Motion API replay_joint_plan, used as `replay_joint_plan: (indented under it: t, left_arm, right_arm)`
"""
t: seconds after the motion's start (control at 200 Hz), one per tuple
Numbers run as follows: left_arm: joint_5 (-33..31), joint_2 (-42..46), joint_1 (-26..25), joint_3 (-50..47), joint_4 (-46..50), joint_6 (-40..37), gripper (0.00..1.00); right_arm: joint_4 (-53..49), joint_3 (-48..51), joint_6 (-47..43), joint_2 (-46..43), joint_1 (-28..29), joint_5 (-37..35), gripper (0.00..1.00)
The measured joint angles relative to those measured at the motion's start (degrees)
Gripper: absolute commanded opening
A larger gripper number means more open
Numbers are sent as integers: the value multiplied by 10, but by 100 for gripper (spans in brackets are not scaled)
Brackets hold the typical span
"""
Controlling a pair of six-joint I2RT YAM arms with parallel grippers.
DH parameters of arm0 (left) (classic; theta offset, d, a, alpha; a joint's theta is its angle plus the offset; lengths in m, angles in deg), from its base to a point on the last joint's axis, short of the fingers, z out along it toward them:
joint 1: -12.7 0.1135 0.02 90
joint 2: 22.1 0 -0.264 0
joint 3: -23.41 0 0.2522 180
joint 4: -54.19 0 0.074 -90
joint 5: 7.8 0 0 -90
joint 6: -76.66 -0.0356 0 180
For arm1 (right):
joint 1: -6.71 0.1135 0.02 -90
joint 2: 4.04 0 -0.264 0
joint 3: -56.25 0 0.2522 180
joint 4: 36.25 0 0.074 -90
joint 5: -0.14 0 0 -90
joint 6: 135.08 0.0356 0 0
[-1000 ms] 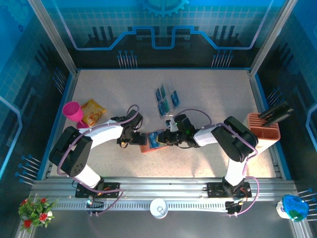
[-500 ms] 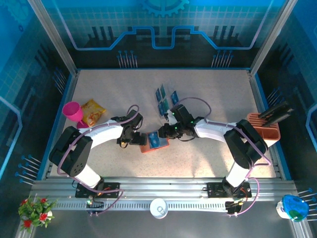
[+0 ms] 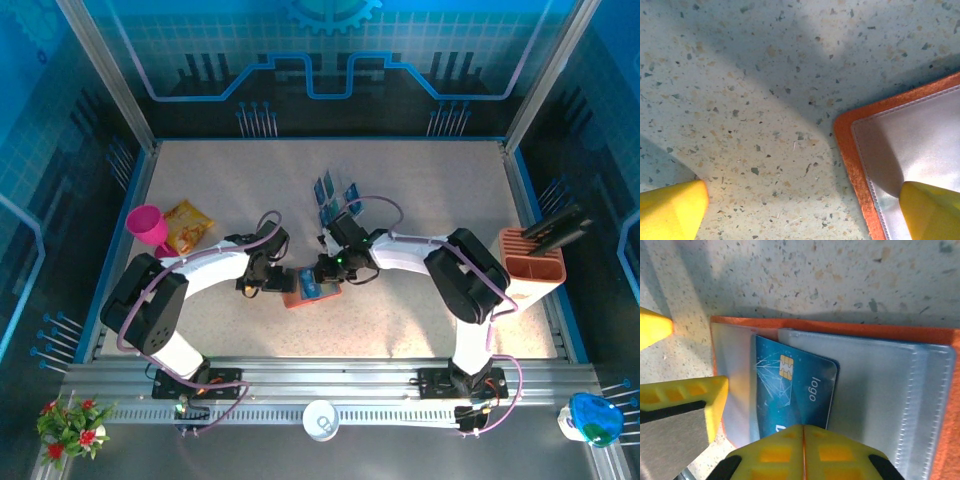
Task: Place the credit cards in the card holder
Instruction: Insert the credit card into the card slot, then move the card holder to the center of the table.
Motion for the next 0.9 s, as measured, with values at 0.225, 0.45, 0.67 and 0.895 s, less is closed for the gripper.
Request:
replay_joint_plan:
  t: [0.225,0.45,0.67,0.895]
  left_arm:
    - [0,0,0,0,0,0,99]
    - [0,0,0,0,0,0,99]
    - [0,0,0,0,0,0,99]
    - [3,0,0,3,3,0,99]
  right_arm:
    - [-1,-29,1,23,26,1,8]
    - [0,-25,5,13,28,9,12]
    - [-19,37,9,-133,-14,-17,41]
    - [-47,73,0,-183,-53,-62,46]
